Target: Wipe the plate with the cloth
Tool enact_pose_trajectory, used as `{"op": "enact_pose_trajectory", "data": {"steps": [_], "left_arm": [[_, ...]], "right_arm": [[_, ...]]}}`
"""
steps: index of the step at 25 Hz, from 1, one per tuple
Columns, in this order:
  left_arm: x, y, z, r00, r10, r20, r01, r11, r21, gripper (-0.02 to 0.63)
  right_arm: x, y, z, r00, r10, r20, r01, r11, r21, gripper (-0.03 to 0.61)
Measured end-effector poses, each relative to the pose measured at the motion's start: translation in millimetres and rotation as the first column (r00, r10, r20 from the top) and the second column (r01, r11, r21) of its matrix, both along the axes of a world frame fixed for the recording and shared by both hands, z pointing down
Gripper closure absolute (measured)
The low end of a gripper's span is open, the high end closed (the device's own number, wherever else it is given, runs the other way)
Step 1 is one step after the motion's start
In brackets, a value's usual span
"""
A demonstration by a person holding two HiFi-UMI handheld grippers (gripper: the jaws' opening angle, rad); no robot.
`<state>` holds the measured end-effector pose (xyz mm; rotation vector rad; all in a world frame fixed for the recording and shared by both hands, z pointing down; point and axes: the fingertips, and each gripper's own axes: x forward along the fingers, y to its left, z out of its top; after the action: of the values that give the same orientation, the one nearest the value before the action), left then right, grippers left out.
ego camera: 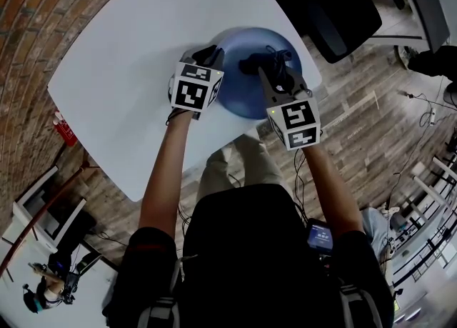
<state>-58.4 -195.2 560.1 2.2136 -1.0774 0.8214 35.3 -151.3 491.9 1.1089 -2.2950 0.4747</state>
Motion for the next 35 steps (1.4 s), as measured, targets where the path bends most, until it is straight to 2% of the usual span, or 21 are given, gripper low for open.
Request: {"op": "enact_pose_trajectory", "data": {"steps": [7,22,28,32,35], "left_arm": [[-2.9,-0.5,1.5,1.0,-0.005,0.009,0.006,1.0,-0.009,0.577],[-4.1,-0.5,1.5,0.999,-0.031,0.011,0.032,0.999,-0.021,0.584],[-4.0,-0.7,1.2,0.999,-0.034,0.015,0.034,0.999,-0.02,0.584],[-4.7,-1.5,1.9,0.999,-0.041,0.015,0.041,0.999,-0.022,0.584],[-4.7,-1.6,1.6,0.999,-0.042,0.021,0.042,0.999,-0.023,0.584]], "right_arm": [[0.8,-0.7,1.5,1.0,-0.008,-0.011,0.008,1.0,0.006,0.537],[-0.8,-4.0,-2.7,0.999,-0.046,-0.02,0.046,0.999,0.016,0.537],[-5.8,-5.0,0.8,0.969,-0.187,-0.159,0.195,0.98,0.039,0.537],[-8.4,-11.1,1.8,0.929,-0.251,-0.273,0.276,0.959,0.059,0.537],[-11.2,-13.6,7.6,0.884,-0.304,-0.356,0.346,0.937,0.059,0.537]]}}
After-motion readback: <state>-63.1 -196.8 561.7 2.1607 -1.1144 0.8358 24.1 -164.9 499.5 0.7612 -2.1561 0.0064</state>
